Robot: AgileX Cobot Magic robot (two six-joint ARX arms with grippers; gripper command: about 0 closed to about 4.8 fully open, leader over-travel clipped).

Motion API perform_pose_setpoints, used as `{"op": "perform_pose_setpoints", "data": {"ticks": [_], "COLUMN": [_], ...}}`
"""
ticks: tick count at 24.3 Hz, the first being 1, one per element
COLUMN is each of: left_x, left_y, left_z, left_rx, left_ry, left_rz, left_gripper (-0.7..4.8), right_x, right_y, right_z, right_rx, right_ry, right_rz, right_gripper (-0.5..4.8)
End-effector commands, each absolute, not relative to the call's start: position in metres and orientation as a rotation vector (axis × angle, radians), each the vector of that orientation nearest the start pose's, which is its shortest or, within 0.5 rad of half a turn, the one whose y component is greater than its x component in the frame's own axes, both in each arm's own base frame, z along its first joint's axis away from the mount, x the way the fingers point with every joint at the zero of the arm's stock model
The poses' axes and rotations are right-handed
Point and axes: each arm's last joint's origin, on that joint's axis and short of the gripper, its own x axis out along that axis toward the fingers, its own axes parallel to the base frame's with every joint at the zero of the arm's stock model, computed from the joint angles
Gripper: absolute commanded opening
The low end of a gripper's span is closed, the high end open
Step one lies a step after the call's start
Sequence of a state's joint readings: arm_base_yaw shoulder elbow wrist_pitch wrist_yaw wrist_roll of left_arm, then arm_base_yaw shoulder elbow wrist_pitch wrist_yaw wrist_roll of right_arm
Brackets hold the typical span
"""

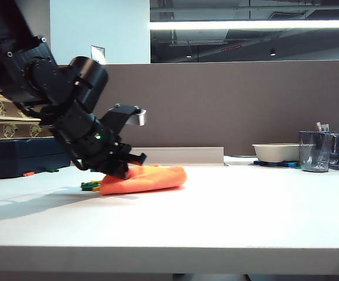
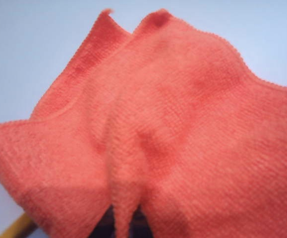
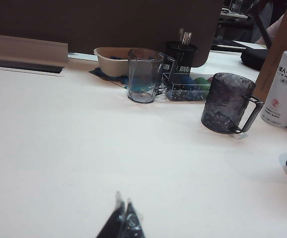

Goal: Use an orange cloth to wipe the letter magnets on the table away for a distance.

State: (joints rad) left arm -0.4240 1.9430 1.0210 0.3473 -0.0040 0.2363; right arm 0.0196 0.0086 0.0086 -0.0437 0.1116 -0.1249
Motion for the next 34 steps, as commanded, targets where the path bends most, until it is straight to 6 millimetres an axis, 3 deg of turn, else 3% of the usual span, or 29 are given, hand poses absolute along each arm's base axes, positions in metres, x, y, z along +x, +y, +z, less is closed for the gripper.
{"op": "perform_pose_setpoints", "data": {"ticks": [1,16,21,27,32,34], "left_x": [0.364,0.388,0.394,0.397,0.402,0.403], "left_y": [-0.149,-0.065,-0.025,-0.002,0.0,-0.004], "left_z": [0.141,0.141,0.143,0.148,0.159,0.174], "left_rx": [0.391,0.448,0.437,0.414,0.381,0.337], "left_ry": [0.503,0.523,0.515,0.483,0.431,0.38], "left_rz": [-0.451,-0.28,-0.21,-0.167,-0.203,-0.229], "left_gripper": [-0.06,-0.06,-0.06,-0.06,-0.06,-0.06], "right_x": [0.097,0.097,0.097,0.097,0.097,0.097], "right_y": [-0.001,-0.001,-0.001,-0.001,-0.001,-0.001], "right_z": [0.163,0.163,0.163,0.163,0.163,0.163], "right_rx": [-0.125,-0.125,-0.125,-0.125,-0.125,-0.125], "right_ry": [0.03,0.03,0.03,0.03,0.03,0.03], "right_rz": [-0.091,-0.091,-0.091,-0.091,-0.091,-0.091], "right_gripper": [-0.01,-0.01,-0.01,-0.01,-0.01,-0.01]}}
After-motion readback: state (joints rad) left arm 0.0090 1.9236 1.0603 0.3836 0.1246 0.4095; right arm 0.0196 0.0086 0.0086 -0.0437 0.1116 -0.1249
